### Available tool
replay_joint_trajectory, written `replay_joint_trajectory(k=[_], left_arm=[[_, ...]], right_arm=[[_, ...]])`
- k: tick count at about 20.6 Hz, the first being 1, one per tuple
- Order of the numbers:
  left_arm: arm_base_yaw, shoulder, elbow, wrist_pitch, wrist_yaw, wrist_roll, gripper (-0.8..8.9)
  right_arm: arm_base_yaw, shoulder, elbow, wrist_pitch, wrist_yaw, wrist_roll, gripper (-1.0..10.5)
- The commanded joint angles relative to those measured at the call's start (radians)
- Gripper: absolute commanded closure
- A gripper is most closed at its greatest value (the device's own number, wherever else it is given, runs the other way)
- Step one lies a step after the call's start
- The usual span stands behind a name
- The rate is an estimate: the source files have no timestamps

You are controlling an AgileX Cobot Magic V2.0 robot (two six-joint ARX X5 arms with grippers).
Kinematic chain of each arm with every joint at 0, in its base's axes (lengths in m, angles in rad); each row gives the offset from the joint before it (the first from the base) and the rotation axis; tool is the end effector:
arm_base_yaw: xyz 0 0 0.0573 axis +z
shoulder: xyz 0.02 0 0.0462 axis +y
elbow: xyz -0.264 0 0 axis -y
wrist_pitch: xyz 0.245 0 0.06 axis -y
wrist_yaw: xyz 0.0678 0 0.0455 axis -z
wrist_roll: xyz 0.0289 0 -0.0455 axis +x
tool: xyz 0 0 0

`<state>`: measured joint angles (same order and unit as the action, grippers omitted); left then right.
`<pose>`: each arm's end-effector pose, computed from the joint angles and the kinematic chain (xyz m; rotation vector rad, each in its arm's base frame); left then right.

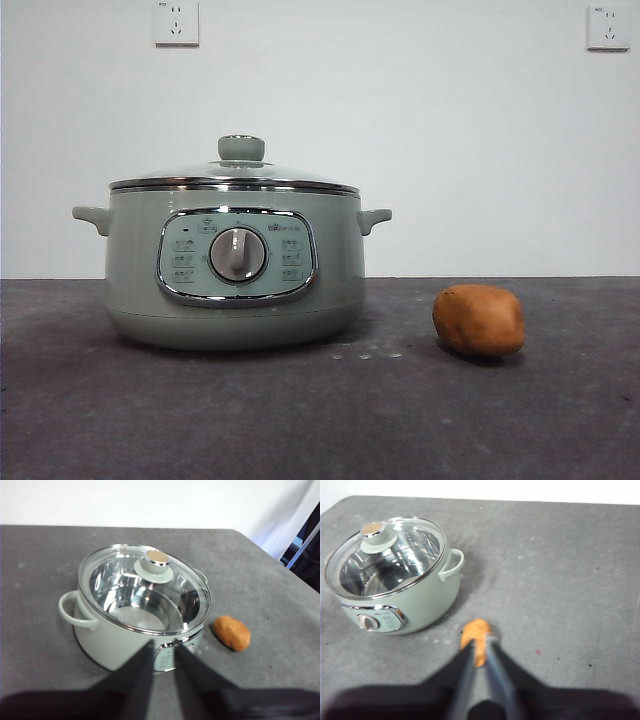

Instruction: Pick up the potato,open the lid,put the potato in the pot,close the lid

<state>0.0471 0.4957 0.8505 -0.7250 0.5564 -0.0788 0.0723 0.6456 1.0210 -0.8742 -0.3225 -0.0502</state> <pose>0.0834 -0.0113 0.3370 -0.1875 0.3772 -0.4894 0.0978 0.0163 0.3624 0.0141 0.4881 0.3989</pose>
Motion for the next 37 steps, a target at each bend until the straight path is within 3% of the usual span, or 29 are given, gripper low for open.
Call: replay_joint_trajectory(k=[1, 2, 3, 14, 21, 29, 37], left_arm=[[-0.003, -0.002, 0.019, 0.007, 0.002, 0.005, 1.41], [-0.003, -0.001, 0.029, 0.007, 0.002, 0.005, 1.14], [-0.003, 0.004, 0.038, 0.007, 0.002, 0.005, 1.16], [-0.003, 0.044, 0.063, -0.016, 0.002, 0.005, 1.17], [-0.003, 0.048, 0.063, -0.015, 0.002, 0.005, 1.17], [-0.003, 0.053, 0.063, -0.015, 0.002, 0.005, 1.17], [-0.003, 0.065, 0.063, -0.015, 0.002, 0.005, 1.17]], right_arm=[[0.000, -0.002, 0.003, 0.006, -0.003, -0.002, 3.8], [0.000, -0.002, 0.003, 0.006, -0.003, 0.005, 2.5], [0.000, 0.000, 0.003, 0.006, -0.004, 0.013, 2.4], [0.001, 0.069, 0.020, 0.008, -0.057, 0.023, 2.5], [0.126, 0.365, 0.020, 0.111, -0.050, 0.024, 2.5], [0.251, 0.794, 0.022, 0.256, 0.076, 0.022, 2.5], [0.305, 0.996, 0.022, 0.351, 0.177, 0.021, 2.6]])
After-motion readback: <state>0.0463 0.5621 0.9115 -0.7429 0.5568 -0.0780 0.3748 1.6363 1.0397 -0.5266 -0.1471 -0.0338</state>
